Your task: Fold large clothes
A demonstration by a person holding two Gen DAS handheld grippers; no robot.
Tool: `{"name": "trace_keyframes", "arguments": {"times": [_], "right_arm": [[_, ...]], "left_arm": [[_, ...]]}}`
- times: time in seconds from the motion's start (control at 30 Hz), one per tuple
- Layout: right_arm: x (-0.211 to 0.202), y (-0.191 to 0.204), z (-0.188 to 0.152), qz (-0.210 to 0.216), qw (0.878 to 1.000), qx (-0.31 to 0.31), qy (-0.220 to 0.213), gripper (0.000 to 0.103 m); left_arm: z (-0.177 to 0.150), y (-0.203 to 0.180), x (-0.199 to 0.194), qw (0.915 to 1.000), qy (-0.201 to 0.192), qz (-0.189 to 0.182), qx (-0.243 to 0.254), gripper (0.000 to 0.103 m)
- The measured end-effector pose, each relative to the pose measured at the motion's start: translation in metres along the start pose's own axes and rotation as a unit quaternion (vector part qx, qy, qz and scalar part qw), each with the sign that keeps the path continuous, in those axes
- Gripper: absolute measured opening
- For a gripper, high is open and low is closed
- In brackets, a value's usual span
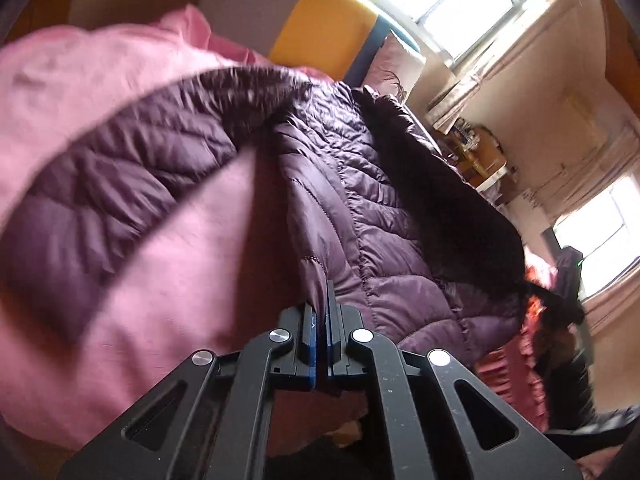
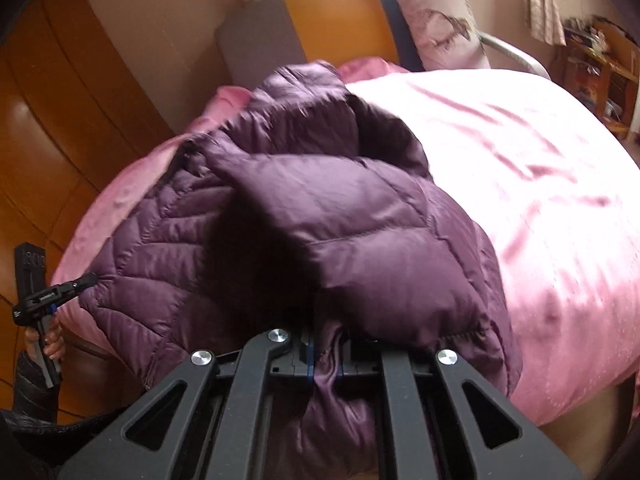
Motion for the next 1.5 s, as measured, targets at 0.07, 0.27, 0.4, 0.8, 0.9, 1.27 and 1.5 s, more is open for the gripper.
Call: {"name": "trace_keyframes", "arguments": {"times": [0.07,0.27,0.4,0.8,0.9,1.27,1.5], "right_arm": [[0.008,0.003,-0.011,-0.009,1.000,-0.018,0.021,0.005],[0.042,-0.025,-0.067,-0.045,0.994,0.005,0.094,0.006],[0.029,-0.028,-0.077,-0.044,0.996,0.020,0.077,0.030],[-0.055,0.023,-0.070,-0.149,0.981,-0.111,-0.063,0.088],[-0.018,0.028,-0.065,-0.189,0.970,-0.146,-0.038,0.088],[-0.051,-0.064,0.000,-0.266,0.961,-0.025,-0.074,0.009],[-0.082,-0.200,0.081,-0.312,0.940,0.112,-0.079,0.010]], "left_arm": [[-0.010,0.005,-0.004,0.9998,0.010,0.018,0.004,0.001],[-0.069,0.028,0.027,0.9956,0.073,0.040,-0.043,0.001],[-0.075,0.026,0.024,0.9950,0.068,0.042,-0.060,0.004],[-0.020,0.003,-0.039,0.9948,-0.055,0.070,-0.050,0.071],[-0.005,-0.011,-0.023,0.9955,-0.058,0.057,-0.049,0.071],[0.031,-0.054,0.082,0.9968,-0.010,0.076,0.020,0.071],[0.026,-0.042,0.111,0.9960,0.009,0.088,0.011,0.071]]}}
Point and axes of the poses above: each gripper's, at about its wrist camera, not at the fingertips, and x roughly the way its jaws point, y to its left, z to its top, the point moved 7 cm from there along x, roughly the way its jaws point, and after that the axes turned 8 degrees about y, right-handed, at the moved point
